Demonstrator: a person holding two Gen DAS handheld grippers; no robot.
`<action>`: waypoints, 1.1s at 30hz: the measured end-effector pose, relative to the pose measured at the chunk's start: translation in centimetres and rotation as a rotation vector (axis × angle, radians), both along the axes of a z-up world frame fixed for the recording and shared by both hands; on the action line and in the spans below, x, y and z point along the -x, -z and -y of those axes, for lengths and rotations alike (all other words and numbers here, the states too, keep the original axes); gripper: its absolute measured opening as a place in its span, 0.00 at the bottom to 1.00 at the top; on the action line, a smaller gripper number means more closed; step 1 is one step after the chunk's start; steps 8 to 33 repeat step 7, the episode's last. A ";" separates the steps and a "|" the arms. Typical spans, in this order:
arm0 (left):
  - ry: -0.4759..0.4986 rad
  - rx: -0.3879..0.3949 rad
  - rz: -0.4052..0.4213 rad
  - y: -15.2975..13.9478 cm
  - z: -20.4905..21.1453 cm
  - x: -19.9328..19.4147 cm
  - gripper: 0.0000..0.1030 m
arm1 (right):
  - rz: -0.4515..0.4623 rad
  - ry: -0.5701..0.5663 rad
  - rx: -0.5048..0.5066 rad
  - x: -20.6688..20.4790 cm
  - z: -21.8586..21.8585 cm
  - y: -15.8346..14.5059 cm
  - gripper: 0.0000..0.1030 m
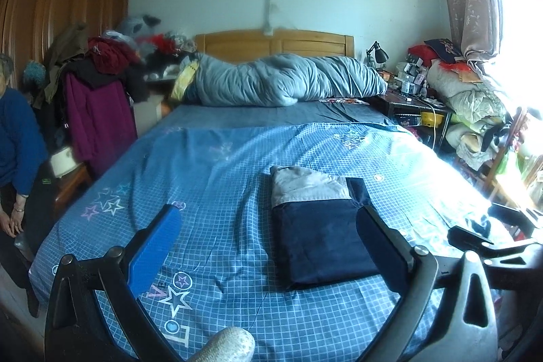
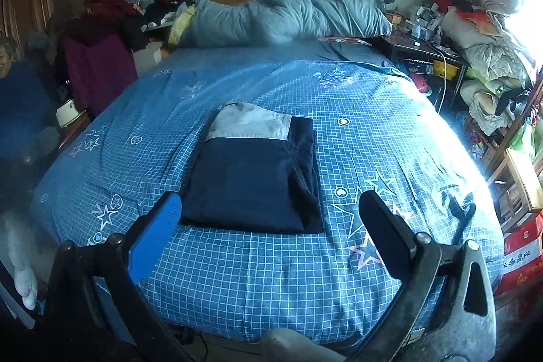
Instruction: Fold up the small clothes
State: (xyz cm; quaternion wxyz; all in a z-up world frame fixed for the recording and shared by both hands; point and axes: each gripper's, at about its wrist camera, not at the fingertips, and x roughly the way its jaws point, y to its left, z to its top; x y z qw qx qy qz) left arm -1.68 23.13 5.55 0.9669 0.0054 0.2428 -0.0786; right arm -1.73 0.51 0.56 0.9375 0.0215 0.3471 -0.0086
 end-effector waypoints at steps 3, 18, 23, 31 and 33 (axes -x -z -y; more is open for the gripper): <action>0.002 0.000 -0.005 0.1 0.1 0.0 1.00 | 0.002 -0.014 -0.012 -0.1 -0.1 -0.1 1.00; 0.000 0.004 -0.006 0.1 0.0 0.2 1.00 | 0.023 -0.014 -0.023 0.0 -0.1 -0.1 0.99; 0.000 0.004 -0.006 0.1 0.0 0.2 1.00 | 0.023 -0.014 -0.023 0.0 -0.1 -0.1 0.99; 0.000 0.004 -0.006 0.1 0.0 0.2 1.00 | 0.023 -0.014 -0.023 0.0 -0.1 -0.1 0.99; 0.000 0.004 -0.006 0.1 0.0 0.2 1.00 | 0.023 -0.014 -0.023 0.0 -0.1 -0.1 0.99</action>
